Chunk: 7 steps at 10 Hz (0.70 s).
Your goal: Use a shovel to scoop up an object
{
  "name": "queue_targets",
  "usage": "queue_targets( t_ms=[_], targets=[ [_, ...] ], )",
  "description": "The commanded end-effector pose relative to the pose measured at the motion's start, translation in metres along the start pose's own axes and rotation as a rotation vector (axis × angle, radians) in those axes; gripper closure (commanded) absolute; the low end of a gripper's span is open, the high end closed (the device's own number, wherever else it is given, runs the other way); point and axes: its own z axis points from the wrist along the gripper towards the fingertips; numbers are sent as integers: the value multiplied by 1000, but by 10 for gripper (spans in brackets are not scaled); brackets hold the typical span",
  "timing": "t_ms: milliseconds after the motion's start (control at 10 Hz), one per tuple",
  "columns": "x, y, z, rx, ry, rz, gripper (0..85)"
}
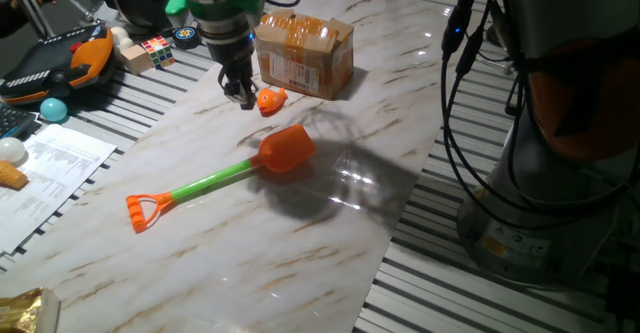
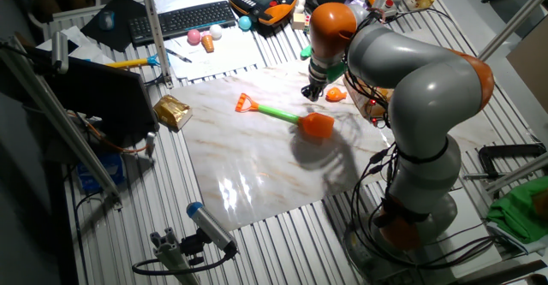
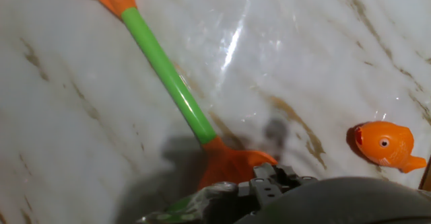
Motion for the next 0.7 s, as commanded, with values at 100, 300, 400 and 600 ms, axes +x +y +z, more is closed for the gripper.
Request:
queue_targets(
  t_ms=[100,300,400,600],
  targets=[
    [-2,5,4,11,2,-14,843],
    [-4,7,4,21,6,-28,843],
    [-5,9,4,26,12,-29,843],
    [-7,15,2,33,16,-28,843]
  ],
)
